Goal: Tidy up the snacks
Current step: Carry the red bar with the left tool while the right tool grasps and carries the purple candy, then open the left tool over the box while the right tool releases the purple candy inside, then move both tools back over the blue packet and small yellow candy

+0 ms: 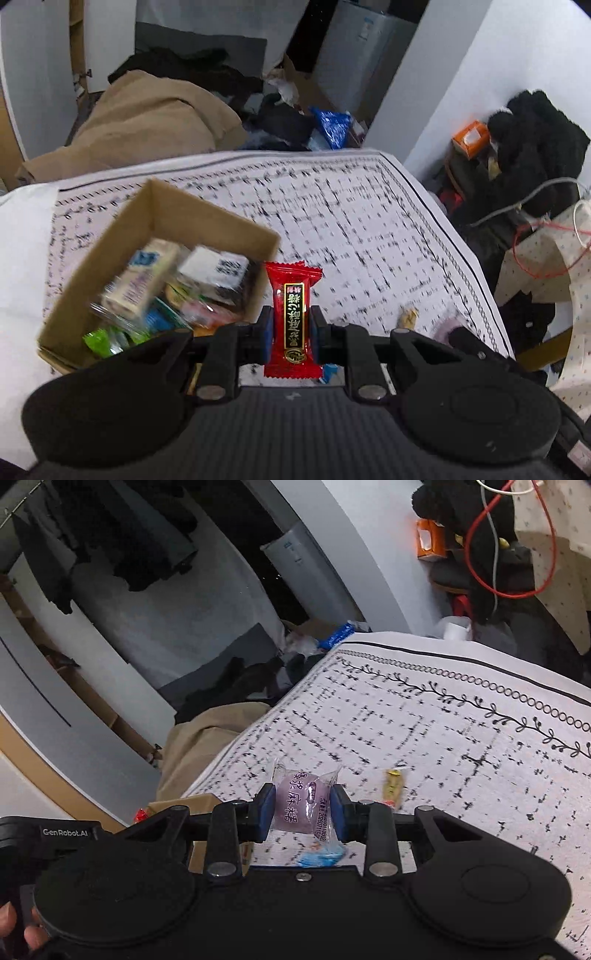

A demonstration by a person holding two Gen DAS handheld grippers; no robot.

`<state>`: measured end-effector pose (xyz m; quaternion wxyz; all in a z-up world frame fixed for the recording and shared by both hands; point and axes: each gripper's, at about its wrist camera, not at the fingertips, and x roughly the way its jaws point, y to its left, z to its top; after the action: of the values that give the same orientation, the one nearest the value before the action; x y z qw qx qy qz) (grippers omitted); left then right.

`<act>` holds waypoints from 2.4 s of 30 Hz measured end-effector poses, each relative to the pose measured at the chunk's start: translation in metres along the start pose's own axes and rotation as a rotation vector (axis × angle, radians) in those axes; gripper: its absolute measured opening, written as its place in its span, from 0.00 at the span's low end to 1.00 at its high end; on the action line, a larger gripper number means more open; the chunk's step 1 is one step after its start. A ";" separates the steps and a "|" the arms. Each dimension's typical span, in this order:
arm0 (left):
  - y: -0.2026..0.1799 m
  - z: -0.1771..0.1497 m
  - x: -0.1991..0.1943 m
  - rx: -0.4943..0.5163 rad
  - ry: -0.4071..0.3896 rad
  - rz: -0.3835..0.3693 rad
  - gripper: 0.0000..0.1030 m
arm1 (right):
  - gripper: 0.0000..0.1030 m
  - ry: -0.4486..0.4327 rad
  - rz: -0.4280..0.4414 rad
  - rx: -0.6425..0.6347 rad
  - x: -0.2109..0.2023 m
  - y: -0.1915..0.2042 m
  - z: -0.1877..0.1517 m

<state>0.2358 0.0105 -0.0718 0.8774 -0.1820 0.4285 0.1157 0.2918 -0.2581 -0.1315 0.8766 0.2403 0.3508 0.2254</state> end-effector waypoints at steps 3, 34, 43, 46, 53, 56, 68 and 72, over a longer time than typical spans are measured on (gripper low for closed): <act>0.013 0.005 -0.003 -0.022 -0.015 0.014 0.18 | 0.31 -0.010 0.016 -0.009 -0.001 0.010 0.000; 0.102 0.045 0.025 -0.189 -0.020 0.055 0.19 | 0.31 0.043 0.141 -0.108 0.029 0.098 -0.012; 0.112 0.049 0.013 -0.209 -0.021 0.007 0.37 | 0.31 0.115 0.181 -0.128 0.043 0.131 -0.033; 0.115 0.047 0.007 -0.218 -0.018 0.003 0.49 | 0.31 0.138 0.194 -0.135 0.045 0.138 -0.041; 0.118 0.041 -0.007 -0.222 -0.020 0.023 0.73 | 0.62 0.123 0.165 -0.119 0.038 0.133 -0.041; 0.120 0.040 -0.010 -0.241 -0.006 0.019 0.79 | 0.62 0.100 0.116 -0.099 0.026 0.114 -0.029; 0.094 0.029 -0.014 -0.207 0.020 0.027 0.87 | 0.71 0.089 0.012 -0.096 -0.011 0.064 -0.015; 0.079 0.025 -0.018 -0.176 -0.012 0.019 0.92 | 0.84 0.068 -0.006 -0.096 -0.019 0.053 -0.011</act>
<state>0.2143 0.0919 -0.0604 0.8593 -0.2538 0.4133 0.1623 0.2591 -0.2246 -0.0984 0.8754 0.1891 0.3698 0.2472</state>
